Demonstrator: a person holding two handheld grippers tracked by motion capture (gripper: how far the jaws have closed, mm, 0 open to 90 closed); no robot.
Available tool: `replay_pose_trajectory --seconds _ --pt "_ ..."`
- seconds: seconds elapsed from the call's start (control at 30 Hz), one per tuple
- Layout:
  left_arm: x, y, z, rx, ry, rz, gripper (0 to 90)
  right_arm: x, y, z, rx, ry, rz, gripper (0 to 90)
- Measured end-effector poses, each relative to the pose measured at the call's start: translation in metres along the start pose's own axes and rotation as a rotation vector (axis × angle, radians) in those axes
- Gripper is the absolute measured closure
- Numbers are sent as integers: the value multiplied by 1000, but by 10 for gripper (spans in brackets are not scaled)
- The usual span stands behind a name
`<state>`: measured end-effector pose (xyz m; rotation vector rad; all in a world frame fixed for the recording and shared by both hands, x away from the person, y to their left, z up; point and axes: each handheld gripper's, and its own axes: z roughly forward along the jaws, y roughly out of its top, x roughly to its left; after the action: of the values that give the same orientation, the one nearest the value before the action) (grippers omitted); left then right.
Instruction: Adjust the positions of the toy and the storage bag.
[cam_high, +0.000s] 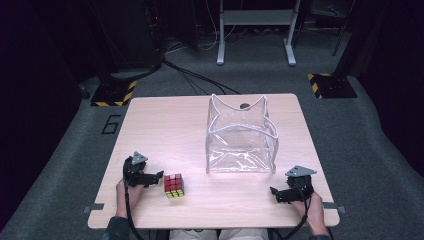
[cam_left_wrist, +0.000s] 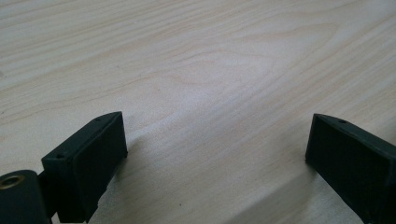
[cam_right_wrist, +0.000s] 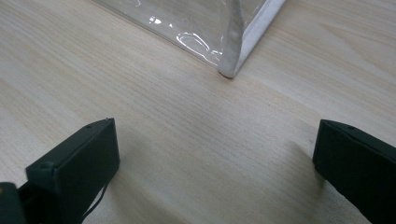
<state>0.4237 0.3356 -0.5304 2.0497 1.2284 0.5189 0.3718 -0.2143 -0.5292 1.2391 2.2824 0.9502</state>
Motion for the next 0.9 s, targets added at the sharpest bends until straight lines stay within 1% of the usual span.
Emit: replay_pose_trajectory --seconds 0.1,0.2,0.27,0.33,0.37,0.43,0.5,0.57,0.67,0.73,0.8,0.87,0.9 --pt "0 0 0 -2 -3 0 50 0 0 0 4 8 3 0" --pt "0 -1 -1 -4 -5 5 41 0 0 0 1 3 1 0" --pt "-1 -1 -2 -14 -8 3 39 -1 0 0 2 4 1 0" --pt "0 -1 -3 -21 -20 0 38 -1 0 0 2 4 0 0" --pt "1 -2 -4 -21 -24 -5 38 -1 0 0 4 9 2 0" --pt "1 -1 -4 -11 -36 -9 35 0 1 1 0 0 12 0" --pt "2 -2 -5 1 -41 -9 33 -1 1 1 0 1 6 1" --pt "2 -2 -6 -1 -56 -15 30 -1 1 1 1 -7 23 2" --pt "2 -2 -7 -1 -59 -17 27 -2 1 1 1 -7 16 2" --pt "3 -3 -9 -9 -65 -21 27 -2 1 1 1 -9 13 2" --pt "4 -4 -12 -24 -68 -41 30 -1 1 1 2 -14 30 5" --pt "4 -4 -15 -36 -69 -49 35 -1 1 1 1 -14 30 7" --pt "4 -4 -17 -39 -71 -47 35 -1 1 1 0 -15 29 8"
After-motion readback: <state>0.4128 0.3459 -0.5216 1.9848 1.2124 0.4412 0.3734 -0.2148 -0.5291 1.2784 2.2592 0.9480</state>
